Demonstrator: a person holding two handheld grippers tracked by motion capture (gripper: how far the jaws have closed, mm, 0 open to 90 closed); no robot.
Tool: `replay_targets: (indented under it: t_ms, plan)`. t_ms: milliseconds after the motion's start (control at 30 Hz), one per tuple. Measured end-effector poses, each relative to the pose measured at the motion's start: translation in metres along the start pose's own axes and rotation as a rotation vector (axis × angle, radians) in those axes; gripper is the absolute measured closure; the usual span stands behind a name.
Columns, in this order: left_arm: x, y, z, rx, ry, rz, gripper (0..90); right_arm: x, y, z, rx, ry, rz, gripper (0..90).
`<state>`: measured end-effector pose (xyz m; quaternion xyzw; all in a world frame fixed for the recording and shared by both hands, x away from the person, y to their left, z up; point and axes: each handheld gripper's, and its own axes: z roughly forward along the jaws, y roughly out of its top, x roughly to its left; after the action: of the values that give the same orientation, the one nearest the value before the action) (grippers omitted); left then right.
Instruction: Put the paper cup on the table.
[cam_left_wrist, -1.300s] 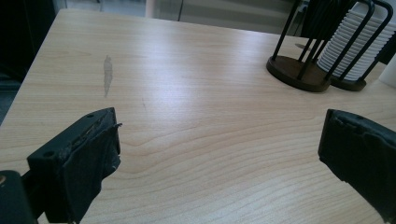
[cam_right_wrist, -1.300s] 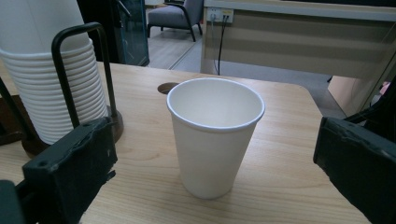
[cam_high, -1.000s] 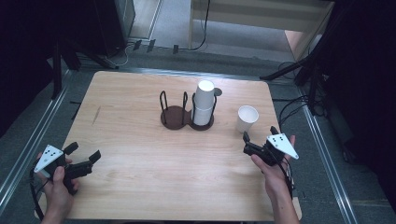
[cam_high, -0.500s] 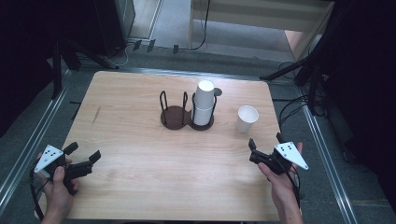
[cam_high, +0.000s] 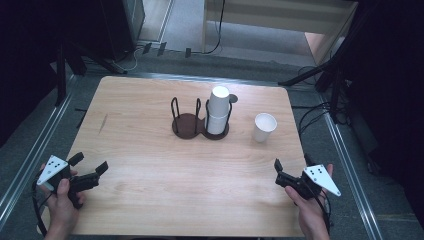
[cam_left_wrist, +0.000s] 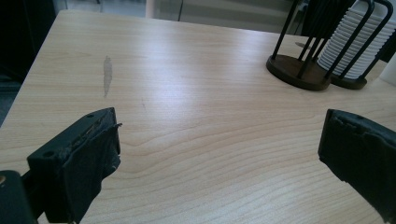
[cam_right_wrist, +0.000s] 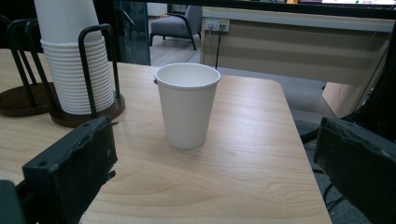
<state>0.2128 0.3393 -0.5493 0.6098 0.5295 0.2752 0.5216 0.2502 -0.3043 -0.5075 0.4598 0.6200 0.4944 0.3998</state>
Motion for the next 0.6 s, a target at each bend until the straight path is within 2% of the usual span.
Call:
replay_targets:
  t_ms: [233,500,600]
  plan:
    - [0.000,0.000,0.000,-0.003,-0.002,0.003,0.0,-0.010,-0.009,-0.013,0.001,-0.009,-0.011,0.0]
    - [0.000,0.000,0.000,-0.003,-0.002,0.003,0.0,-0.020,-0.019,-0.023,0.015,-0.029,-0.002,0.0]
    - [0.000,0.000,0.000,-0.005,-0.003,0.003,0.0,-0.023,-0.022,-0.027,0.004,-0.029,0.009,0.0]
